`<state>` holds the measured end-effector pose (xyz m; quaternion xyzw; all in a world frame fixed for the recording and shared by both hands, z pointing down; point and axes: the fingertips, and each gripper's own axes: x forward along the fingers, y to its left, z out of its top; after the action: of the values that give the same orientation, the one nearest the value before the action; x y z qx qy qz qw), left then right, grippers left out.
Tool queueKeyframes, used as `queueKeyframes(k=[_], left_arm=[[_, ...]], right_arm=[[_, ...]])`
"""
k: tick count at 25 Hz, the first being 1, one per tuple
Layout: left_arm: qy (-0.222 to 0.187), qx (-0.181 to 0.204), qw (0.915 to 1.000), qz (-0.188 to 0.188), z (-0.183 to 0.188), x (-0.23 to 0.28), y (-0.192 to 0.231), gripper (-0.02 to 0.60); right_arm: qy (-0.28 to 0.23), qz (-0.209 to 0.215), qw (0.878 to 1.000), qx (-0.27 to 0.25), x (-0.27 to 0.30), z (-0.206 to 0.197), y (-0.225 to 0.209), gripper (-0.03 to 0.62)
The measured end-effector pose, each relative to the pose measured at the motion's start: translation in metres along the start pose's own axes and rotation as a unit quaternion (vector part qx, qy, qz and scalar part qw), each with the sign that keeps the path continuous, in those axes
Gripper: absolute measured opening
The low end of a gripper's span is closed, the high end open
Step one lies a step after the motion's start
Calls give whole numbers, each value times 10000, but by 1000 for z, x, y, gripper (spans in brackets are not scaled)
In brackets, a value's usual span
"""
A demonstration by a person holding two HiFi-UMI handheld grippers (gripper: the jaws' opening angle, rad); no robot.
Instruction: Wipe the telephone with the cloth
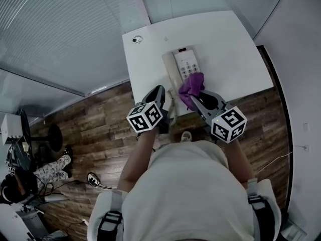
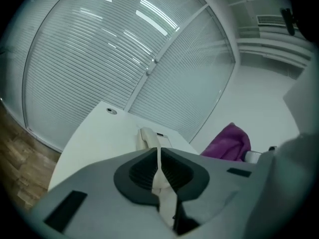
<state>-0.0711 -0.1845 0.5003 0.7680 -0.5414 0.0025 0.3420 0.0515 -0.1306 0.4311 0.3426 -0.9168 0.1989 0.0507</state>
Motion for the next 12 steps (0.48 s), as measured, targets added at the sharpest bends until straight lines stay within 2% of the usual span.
queueKeyframes(k=[12], left_arm=[[190,376,9991,-74,-20,-97,0,20]], right_arm=[[24,-242,9997,-39,-17,-31,73,78]])
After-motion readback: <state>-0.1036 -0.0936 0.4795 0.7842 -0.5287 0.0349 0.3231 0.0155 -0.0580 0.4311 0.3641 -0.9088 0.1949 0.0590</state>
